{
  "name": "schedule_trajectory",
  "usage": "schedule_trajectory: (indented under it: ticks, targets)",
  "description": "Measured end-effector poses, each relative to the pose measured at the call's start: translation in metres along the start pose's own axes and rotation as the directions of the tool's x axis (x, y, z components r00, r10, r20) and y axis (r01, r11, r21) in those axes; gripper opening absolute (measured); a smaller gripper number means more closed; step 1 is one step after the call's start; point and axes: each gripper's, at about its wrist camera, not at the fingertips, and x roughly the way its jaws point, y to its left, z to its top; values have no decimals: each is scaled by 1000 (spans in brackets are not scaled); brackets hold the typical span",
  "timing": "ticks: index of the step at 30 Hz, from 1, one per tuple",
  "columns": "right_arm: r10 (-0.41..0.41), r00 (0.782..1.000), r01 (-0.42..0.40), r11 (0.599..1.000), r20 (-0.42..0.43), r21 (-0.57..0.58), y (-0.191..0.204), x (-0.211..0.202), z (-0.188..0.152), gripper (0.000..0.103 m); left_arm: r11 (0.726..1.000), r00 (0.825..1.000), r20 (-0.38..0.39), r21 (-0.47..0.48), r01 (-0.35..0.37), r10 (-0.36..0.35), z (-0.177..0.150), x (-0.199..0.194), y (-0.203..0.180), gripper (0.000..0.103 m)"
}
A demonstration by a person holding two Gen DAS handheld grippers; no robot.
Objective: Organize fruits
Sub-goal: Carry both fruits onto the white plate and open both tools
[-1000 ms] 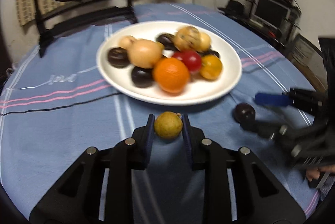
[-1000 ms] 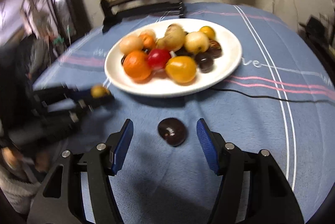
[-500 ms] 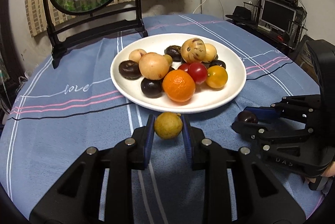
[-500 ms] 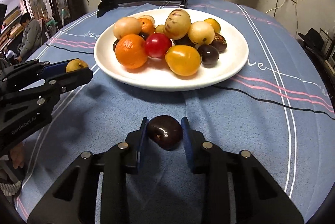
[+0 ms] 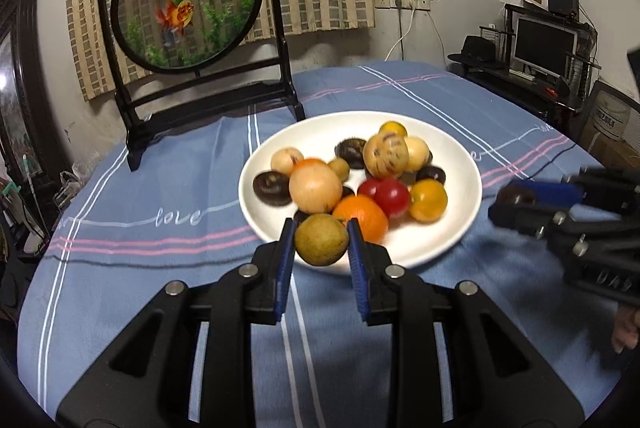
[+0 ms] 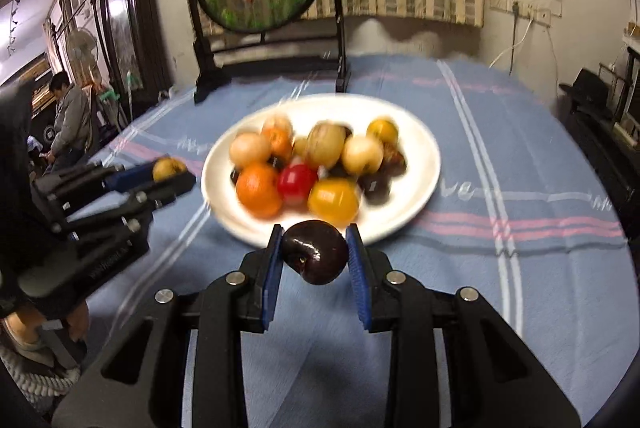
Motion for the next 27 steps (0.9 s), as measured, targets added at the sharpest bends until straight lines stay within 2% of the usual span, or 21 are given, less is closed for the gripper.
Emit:
schedule_trajectory:
  ticks: [8,16,18,19,21,23,25,27]
  targets:
    - [-30,999,29,999,38,38,-17,23,47,31,1000,1000,10,5,-19,19,31,29,-2,26]
    - [-27,998,30,997,-49,67,-25,80,42,32,1000,999,-37,-10,-5,5,35,70,-2,29]
    - [-31,998,34,997,-50,69,-27,82,42,32,1000,999,-33,-6,-14,14,36,73,-3,35]
    - [-32,998,35,997,-54,68,-28,84,41,34,1000,999,-31,-11,-10,9,37,74,-3,46]
    - [-74,995,78,995,-73,65,-29,86,41,48,999,999,-25,-31,-34,33,38,76,-1,58]
    - [-111,992,115,991,-57,63,-32,83,39,57,998,999,-29,-55,-32,30,39,77,4,66]
    - [-104,994,107,992,-44,65,-34,80,39,58,996,999,-32,-86,-34,31,39,78,10,75]
    - [-96,995,98,993,-34,64,-33,77,39,58,995,999,-28,-97,-37,35,40,77,12,78]
